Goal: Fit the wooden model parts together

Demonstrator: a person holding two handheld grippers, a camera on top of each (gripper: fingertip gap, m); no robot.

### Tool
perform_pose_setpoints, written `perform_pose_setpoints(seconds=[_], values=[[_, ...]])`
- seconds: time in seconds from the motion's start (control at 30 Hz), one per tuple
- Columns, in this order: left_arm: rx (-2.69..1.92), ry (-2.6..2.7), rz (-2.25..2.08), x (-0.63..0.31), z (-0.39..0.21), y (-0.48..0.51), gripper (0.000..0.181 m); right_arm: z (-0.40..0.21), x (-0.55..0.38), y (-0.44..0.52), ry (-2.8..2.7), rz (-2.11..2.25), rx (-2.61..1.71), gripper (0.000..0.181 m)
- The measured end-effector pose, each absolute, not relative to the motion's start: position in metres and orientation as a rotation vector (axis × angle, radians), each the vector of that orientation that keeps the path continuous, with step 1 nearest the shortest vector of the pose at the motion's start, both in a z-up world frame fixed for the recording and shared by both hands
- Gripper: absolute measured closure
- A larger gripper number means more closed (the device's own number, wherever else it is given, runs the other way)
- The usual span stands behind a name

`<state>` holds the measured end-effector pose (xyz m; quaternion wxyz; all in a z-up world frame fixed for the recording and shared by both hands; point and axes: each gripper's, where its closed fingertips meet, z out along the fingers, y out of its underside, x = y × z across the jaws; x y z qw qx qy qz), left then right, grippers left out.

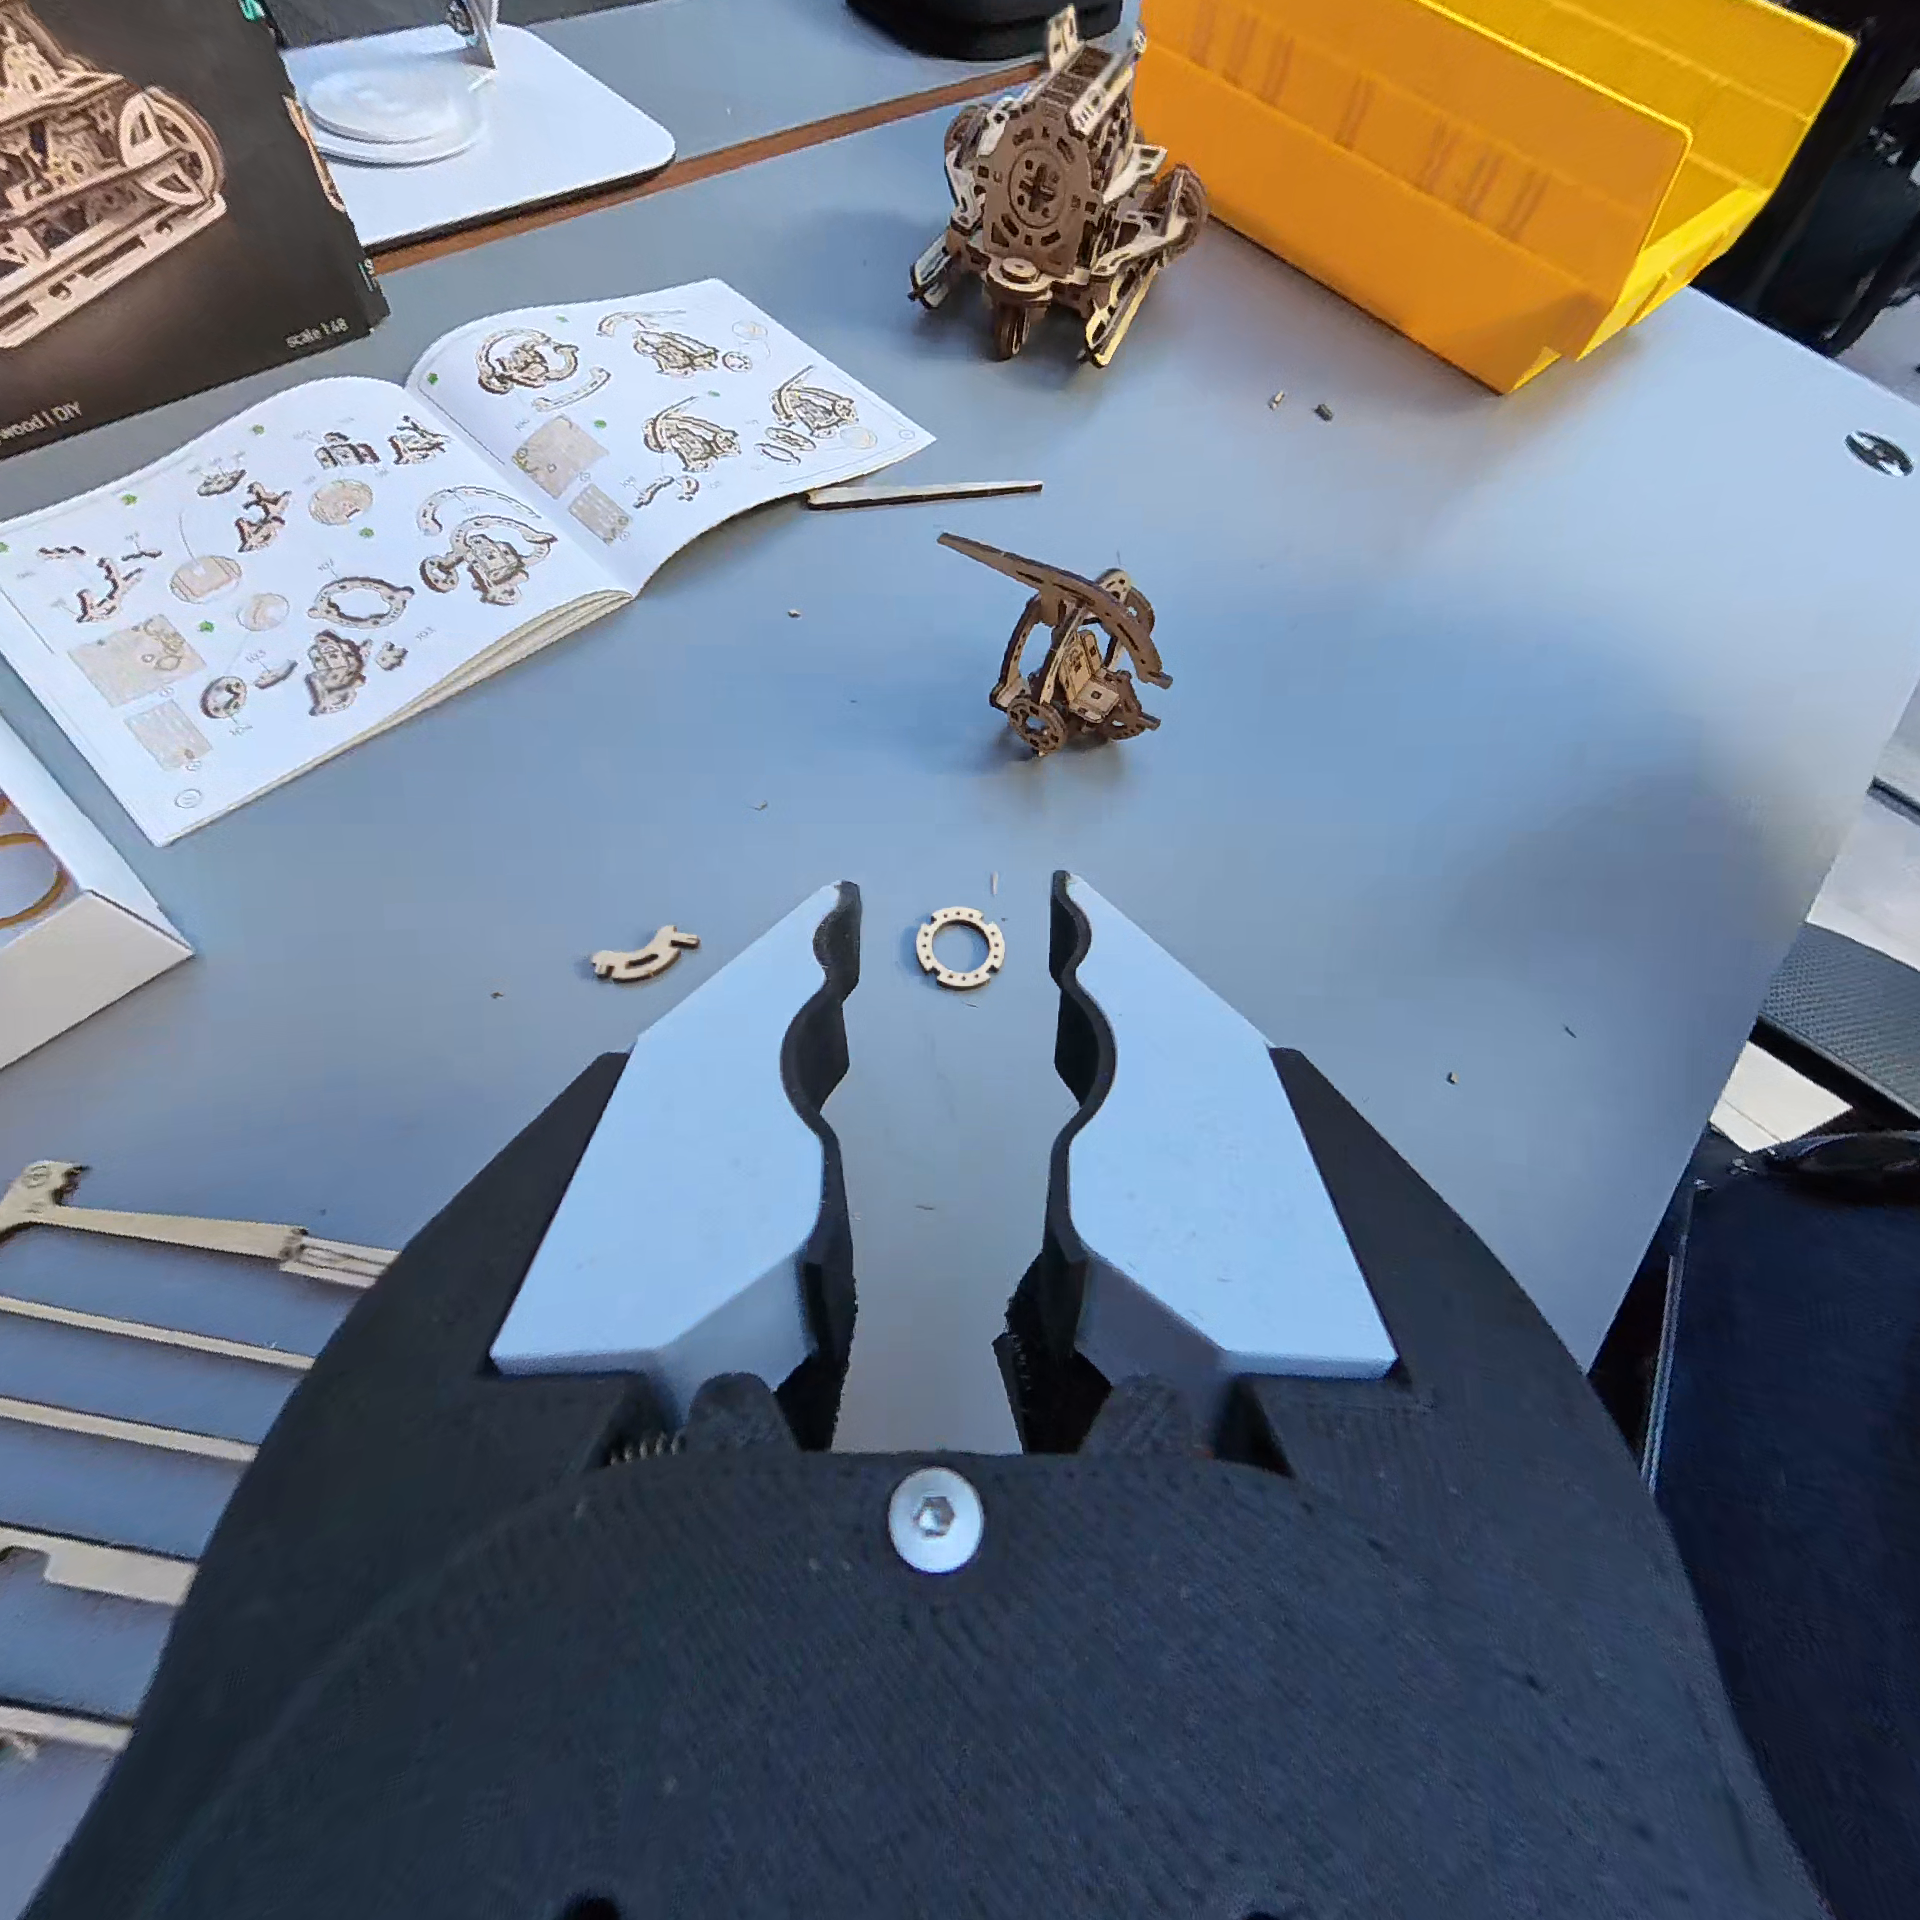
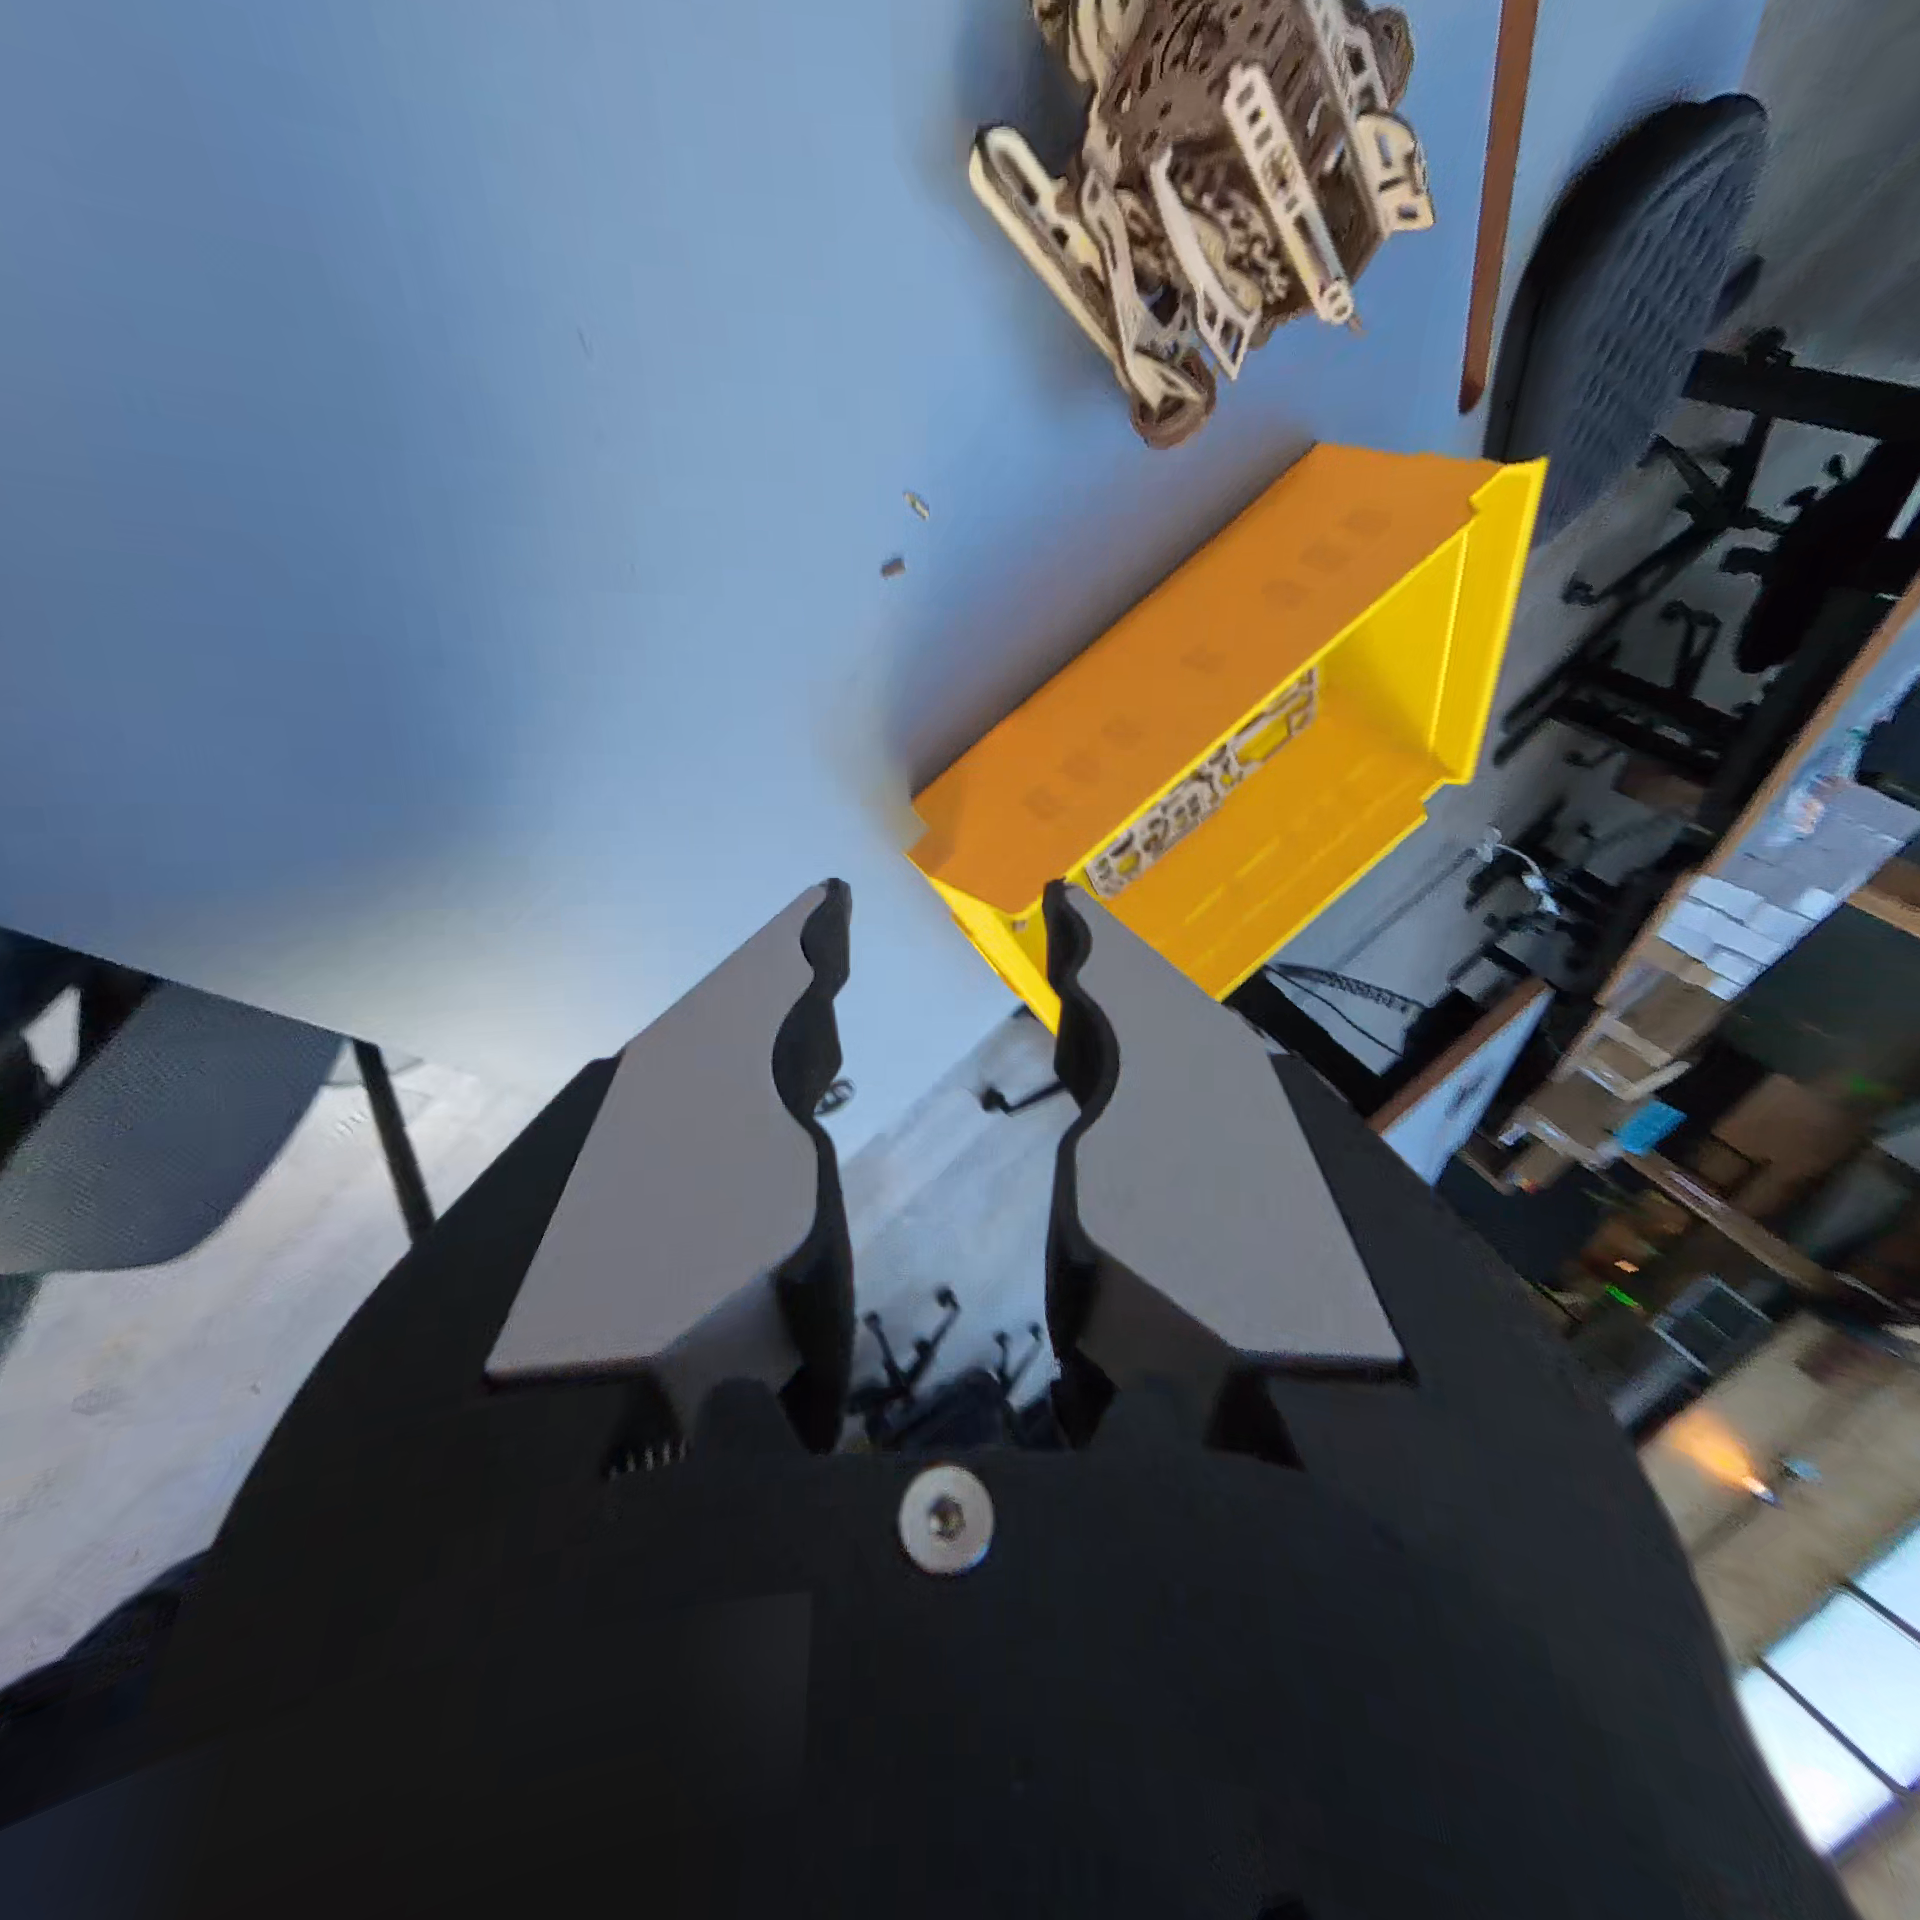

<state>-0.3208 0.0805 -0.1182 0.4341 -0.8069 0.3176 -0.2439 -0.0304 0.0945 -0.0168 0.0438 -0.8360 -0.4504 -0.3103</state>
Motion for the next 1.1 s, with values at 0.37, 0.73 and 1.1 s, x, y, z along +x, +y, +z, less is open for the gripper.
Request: perform_pose_setpoints(seconds=[0.37,0.73,1.1], values=[[-2.012,0.716,-0.467,-0.356,-0.1,0.093,0.145,-0.026,-0.053,0.065,-1.681,-1.23,-2.46,0.146],[-2.029,0.541,-0.425,-0.416,-0.095,0.087,0.145,-0.008,-0.024,0.061,-1.652,-1.415,-2.536,0.155],[-2.007,0.382,-0.587,-0.44,-0.113,0.045,0.146,-0.073,-0.099,0.098,-1.261,0.164,-2.414,0.149]])
